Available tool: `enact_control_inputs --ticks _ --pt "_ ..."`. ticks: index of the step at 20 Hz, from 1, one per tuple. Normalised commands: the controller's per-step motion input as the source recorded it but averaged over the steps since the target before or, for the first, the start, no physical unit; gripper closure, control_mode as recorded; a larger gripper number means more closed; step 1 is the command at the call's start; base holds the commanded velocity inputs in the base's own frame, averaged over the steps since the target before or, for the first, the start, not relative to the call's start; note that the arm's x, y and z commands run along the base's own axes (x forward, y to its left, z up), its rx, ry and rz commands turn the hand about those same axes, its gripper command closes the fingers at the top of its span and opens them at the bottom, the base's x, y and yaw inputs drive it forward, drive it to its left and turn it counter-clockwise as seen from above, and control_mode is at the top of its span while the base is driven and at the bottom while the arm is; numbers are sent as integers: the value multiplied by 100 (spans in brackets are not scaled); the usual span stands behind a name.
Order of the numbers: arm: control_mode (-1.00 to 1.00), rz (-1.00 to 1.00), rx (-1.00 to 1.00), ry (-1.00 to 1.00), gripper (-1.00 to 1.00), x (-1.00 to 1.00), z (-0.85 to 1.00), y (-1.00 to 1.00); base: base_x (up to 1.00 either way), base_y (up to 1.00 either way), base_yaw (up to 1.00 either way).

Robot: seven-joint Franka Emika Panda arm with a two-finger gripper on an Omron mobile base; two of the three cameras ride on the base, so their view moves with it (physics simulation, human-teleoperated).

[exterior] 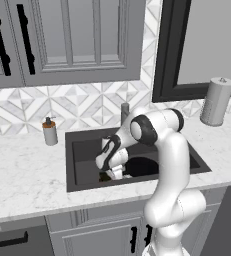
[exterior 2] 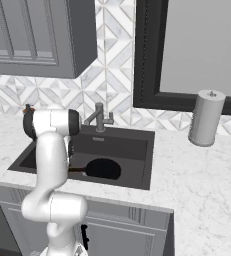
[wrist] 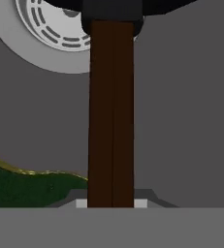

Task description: Pick the pan and sponge and place them into the sink. Then turn on the water.

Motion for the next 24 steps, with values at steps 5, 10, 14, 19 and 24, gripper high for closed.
enact_control_inputs --ticks 5,10,14,19,24 --pt "-100 0 2 0 100 16 -26 23 0 0 0" --pt "-100 0 0 0 -100 25 -21 29 0 0 0" --pt "-100 3 0 0 -100 20 1 21 0 0 0" --pt "-100 9 0 0 -100 0 55 2 0 0 0" --pt "-100 12 -1 -4 -100 0 97 -1 0 0 0"
